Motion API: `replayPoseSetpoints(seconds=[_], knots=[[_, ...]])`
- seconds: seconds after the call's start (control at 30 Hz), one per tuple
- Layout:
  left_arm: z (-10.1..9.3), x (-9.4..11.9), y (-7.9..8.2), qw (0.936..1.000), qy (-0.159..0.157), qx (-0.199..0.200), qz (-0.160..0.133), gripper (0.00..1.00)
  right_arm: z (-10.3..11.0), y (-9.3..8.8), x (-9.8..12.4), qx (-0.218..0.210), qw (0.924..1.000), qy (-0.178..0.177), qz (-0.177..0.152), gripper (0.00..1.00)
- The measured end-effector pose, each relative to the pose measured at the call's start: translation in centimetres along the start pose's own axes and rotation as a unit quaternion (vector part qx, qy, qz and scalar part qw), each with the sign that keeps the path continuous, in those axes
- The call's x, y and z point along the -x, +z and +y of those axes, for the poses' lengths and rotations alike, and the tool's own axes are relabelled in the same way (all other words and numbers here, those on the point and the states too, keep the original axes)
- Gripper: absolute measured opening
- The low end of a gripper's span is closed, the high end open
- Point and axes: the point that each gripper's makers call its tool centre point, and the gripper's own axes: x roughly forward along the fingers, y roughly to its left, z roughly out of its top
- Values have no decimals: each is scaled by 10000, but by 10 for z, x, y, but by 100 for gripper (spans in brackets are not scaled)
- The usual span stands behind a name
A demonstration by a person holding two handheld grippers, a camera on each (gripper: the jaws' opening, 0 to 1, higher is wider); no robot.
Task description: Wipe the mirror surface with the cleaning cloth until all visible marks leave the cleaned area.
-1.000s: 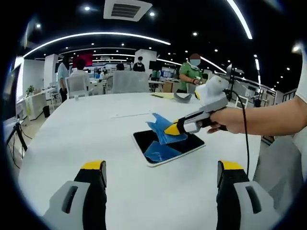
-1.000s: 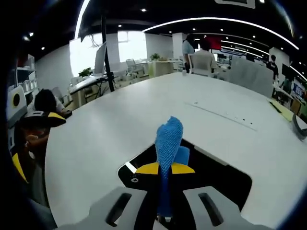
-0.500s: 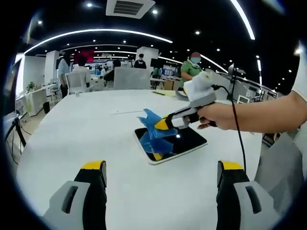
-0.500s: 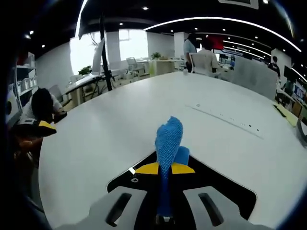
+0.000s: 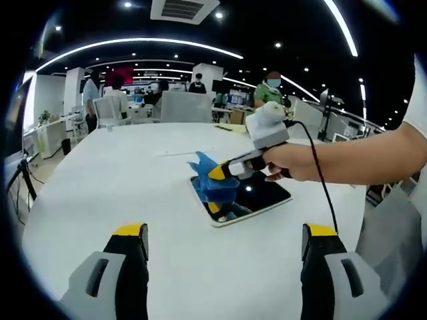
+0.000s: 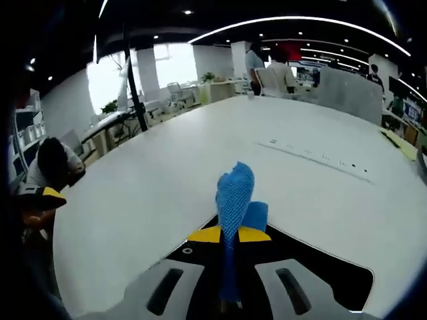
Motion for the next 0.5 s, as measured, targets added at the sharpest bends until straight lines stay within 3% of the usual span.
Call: replayPoseSetpoints(seconds=[0.5], knots=[[4, 2, -1, 10000, 63, 46, 6, 96, -3, -3, -17, 7, 9999, -11, 130, 1]])
